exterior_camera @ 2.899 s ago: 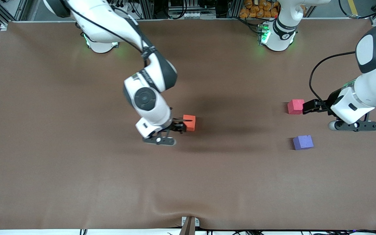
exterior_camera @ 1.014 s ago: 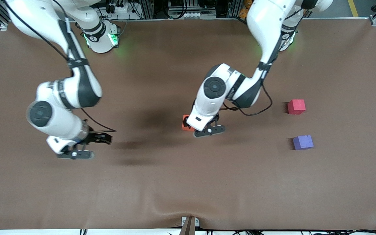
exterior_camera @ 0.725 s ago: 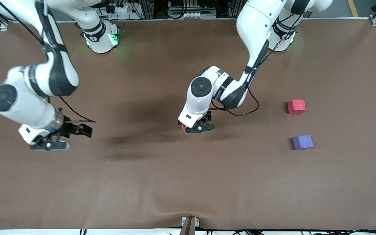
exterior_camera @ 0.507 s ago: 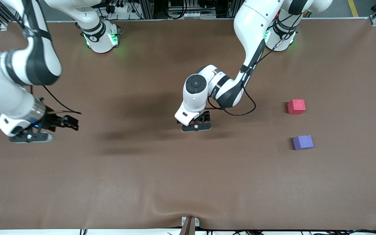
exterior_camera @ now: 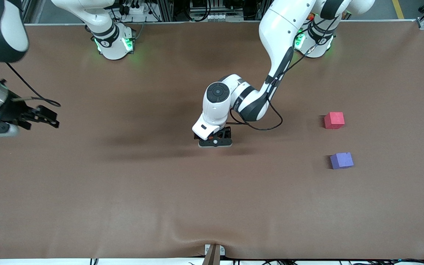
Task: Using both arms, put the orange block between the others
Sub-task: 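Grasp the orange cube with the left gripper while the right gripper withdraws, then carry the orange cube with the left gripper between the pink and purple cubes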
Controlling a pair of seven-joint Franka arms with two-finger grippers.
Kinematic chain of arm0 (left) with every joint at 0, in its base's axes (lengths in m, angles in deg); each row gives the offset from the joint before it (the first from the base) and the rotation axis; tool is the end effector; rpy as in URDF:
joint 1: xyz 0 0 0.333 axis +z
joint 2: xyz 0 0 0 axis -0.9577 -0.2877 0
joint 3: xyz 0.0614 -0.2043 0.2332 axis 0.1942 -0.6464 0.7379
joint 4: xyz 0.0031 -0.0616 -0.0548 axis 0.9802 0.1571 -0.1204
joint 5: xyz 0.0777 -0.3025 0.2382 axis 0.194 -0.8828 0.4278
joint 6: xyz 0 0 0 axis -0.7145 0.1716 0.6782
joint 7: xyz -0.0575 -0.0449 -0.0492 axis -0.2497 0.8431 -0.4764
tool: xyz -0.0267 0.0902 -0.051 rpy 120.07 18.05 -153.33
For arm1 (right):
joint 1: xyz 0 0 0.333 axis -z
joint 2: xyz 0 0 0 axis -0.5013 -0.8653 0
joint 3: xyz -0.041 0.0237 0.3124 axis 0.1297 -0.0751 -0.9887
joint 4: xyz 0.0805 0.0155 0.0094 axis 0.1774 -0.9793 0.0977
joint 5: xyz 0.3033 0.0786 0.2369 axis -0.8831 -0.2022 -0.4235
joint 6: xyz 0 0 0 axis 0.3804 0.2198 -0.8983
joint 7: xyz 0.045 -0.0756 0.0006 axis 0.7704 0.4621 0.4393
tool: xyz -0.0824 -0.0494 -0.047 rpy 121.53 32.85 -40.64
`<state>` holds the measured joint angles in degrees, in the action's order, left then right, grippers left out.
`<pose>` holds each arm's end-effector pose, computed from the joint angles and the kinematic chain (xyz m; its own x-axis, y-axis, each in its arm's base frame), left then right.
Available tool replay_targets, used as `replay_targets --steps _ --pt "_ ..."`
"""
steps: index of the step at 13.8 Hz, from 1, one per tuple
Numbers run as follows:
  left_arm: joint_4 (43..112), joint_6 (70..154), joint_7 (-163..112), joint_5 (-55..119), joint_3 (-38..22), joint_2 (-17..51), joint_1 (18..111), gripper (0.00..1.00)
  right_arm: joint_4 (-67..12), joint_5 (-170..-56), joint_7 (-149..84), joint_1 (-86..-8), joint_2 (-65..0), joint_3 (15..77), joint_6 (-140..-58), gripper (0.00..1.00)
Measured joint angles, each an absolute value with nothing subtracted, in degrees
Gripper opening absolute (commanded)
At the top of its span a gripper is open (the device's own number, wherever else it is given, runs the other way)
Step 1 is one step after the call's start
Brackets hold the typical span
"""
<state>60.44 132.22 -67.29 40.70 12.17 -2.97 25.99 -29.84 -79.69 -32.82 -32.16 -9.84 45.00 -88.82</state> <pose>0.5151 -0.5292 0.2303 0.9921 0.0496 0.1154 0.0381 -0.9943 0.0999 0.5747 -0.0176 0.5424 0.9983 0.0283 0.0510 0.0309 -0.9982 -0.0508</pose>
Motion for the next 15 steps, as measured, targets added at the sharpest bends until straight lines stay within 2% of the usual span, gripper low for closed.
replay_targets --steps 4,5,8,9,10,15 --pt "60.7 132.2 -64.4 40.9 12.1 -4.2 24.8 1.0 -24.6 -77.4 -32.8 -31.0 -9.0 44.9 -80.7 1.0" --pt "60.8 132.2 -63.9 40.9 12.1 -4.5 24.4 0.94 -23.1 -77.3 -32.8 -30.8 -9.0 44.9 -78.5 1.0" --pt "61.8 132.2 -61.1 40.9 12.2 -4.6 24.2 0.29 -19.0 -77.2 -32.8 -29.9 -9.0 45.0 -72.7 1.0" --pt "62.1 132.2 -59.1 40.9 12.2 -4.6 24.3 0.14 -18.0 -77.2 -32.8 -29.7 -9.0 45.0 -71.3 1.0" --pt "62.4 132.2 -57.7 40.9 12.3 -4.6 24.5 0.1 -17.4 -77.1 -32.8 -29.6 -9.0 45.0 -69.9 1.0" --pt "62.3 128.8 -56.9 40.9 12.7 -3.4 25.6 0.16 -15.8 -76.9 -34.0 -28.0 -9.0 45.1 -64.6 1.0"
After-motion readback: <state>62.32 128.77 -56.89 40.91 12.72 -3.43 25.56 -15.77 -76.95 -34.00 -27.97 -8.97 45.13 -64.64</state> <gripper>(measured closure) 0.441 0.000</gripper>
